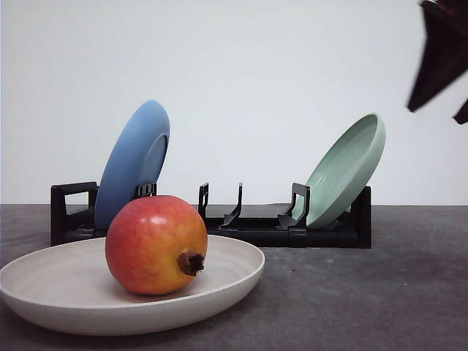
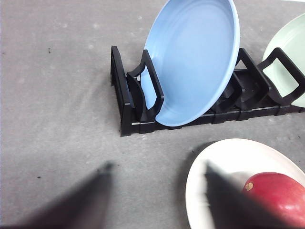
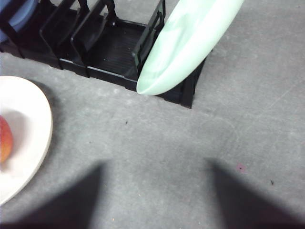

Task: Place pomegranate in white plate

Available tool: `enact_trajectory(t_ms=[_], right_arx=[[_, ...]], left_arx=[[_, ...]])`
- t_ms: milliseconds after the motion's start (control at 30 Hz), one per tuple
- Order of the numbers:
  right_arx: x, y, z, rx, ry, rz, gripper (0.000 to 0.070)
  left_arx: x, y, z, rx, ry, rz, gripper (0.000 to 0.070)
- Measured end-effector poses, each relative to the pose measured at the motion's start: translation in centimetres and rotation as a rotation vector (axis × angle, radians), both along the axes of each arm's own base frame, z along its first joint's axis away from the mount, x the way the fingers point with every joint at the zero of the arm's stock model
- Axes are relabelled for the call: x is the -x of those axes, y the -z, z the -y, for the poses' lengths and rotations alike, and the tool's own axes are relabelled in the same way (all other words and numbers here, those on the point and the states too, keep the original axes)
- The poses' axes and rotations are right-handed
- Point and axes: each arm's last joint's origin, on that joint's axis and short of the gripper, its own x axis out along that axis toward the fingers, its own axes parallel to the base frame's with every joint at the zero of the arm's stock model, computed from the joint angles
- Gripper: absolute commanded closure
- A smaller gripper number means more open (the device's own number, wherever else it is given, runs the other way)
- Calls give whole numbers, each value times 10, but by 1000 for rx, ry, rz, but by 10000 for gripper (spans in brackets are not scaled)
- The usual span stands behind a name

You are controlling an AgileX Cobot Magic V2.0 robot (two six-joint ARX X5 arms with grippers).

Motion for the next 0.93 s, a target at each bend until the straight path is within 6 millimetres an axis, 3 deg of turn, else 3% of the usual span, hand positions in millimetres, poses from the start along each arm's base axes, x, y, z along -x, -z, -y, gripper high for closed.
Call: enact_trajectory(t_ms=[933], right_arx=[[-2, -2, -1, -8, -4, 26, 684]], left_arx=[[2, 0, 0, -1, 1, 15, 700]])
